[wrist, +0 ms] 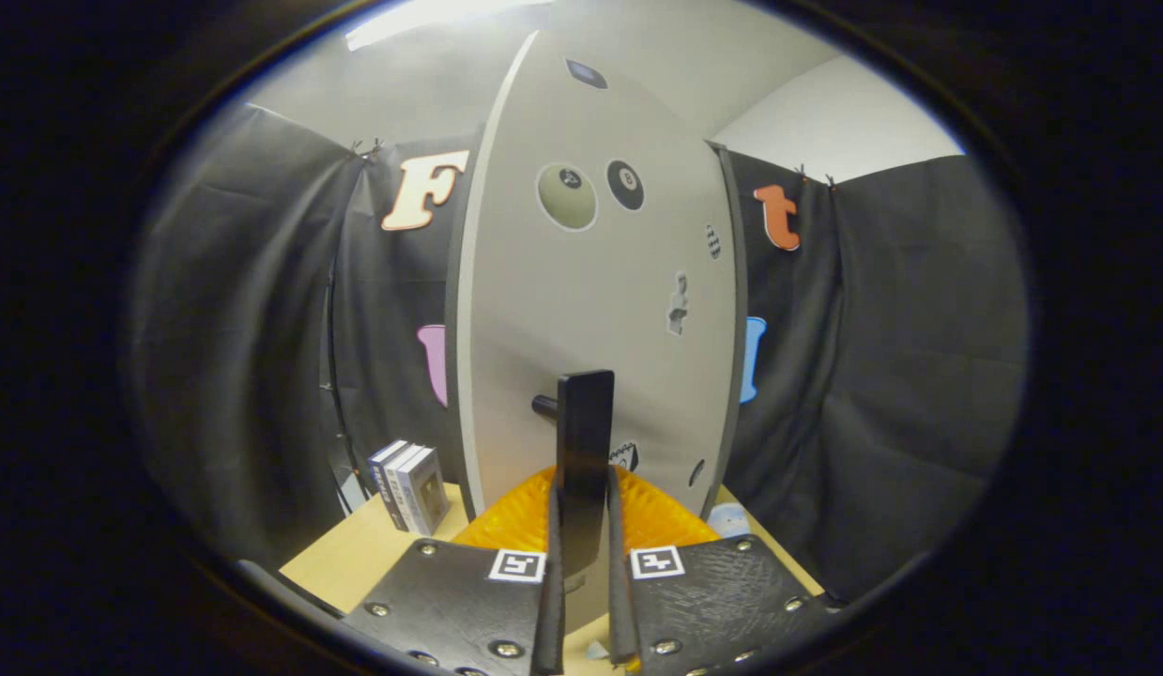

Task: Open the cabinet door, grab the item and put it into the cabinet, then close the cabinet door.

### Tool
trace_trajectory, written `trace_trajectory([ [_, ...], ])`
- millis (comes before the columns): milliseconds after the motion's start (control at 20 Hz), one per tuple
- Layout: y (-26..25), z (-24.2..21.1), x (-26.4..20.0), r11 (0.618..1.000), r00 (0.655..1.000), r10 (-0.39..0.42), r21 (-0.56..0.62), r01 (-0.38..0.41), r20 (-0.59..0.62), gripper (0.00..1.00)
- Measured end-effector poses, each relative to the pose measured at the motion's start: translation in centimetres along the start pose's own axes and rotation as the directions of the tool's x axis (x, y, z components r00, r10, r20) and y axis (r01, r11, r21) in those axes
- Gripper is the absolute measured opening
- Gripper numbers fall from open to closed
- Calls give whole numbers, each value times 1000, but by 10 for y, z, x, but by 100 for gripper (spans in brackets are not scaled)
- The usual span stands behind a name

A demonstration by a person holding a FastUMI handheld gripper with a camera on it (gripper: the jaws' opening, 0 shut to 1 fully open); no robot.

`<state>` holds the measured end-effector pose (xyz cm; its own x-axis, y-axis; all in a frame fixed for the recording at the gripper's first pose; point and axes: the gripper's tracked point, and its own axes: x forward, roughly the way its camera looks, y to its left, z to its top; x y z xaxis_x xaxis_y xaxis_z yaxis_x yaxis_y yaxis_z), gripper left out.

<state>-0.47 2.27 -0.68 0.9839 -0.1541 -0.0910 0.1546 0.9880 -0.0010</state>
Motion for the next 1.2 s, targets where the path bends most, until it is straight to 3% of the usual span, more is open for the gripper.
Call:
trace_trajectory([
  [400,-55,-2,-26,986,986,-164,28,164,-21,19],
  [450,-52,-4,-23,989,989,-144,35,144,-18,18],
  [500,-58,-5,-36,984,985,-167,50,168,-33,13],
  [550,-69,-5,-11,985,986,-164,42,165,-25,8],
  [600,-79,-7,-26,984,984,-175,13,175,-22,3],
  [850,-121,-12,-36,968,970,-245,-68,243,-9,3],
  [1200,-148,-19,-39,978,978,-209,-18,208,-17,1],
])
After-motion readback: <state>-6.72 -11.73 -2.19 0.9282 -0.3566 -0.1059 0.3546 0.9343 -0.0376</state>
